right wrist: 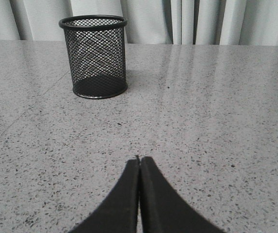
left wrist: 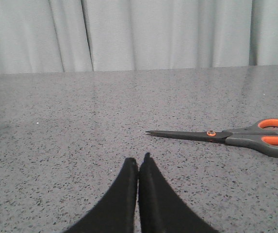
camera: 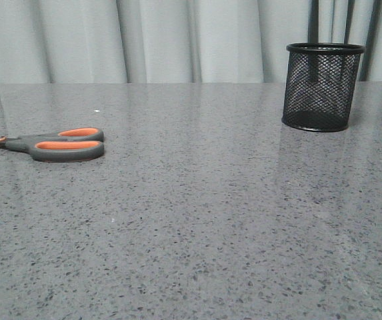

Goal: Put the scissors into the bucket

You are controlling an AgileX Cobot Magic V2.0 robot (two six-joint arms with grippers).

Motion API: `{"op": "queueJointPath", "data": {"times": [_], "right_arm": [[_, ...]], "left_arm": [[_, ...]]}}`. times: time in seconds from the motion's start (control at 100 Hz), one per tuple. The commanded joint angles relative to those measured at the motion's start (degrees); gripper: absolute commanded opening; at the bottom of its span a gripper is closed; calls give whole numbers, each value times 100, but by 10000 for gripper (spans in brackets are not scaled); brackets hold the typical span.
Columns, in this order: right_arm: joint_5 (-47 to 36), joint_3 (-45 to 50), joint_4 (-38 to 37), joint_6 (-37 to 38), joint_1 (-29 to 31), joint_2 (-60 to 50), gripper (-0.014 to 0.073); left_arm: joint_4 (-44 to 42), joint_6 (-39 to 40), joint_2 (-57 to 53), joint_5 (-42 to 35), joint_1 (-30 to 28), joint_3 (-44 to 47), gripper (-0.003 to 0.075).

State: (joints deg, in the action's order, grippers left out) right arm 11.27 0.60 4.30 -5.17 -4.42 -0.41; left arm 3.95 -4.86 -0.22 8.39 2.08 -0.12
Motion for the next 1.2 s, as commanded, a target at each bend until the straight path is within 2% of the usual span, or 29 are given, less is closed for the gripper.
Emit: {"op": "queueJointPath", "data": {"times": [0.0,0.82,1.19], "right_arm": [[-473,103,-53,-35,38,-137,-46],[-498,103,-53,-35,38,-137,-46],[-498,103,104,-35,38,-137,-46]], "left_arm": [[41,63,-133,-438,-12,160,-21],[53,63,-133,-544,-12,160,-21],[961,63,-133,-618,-12,160,-21]]}}
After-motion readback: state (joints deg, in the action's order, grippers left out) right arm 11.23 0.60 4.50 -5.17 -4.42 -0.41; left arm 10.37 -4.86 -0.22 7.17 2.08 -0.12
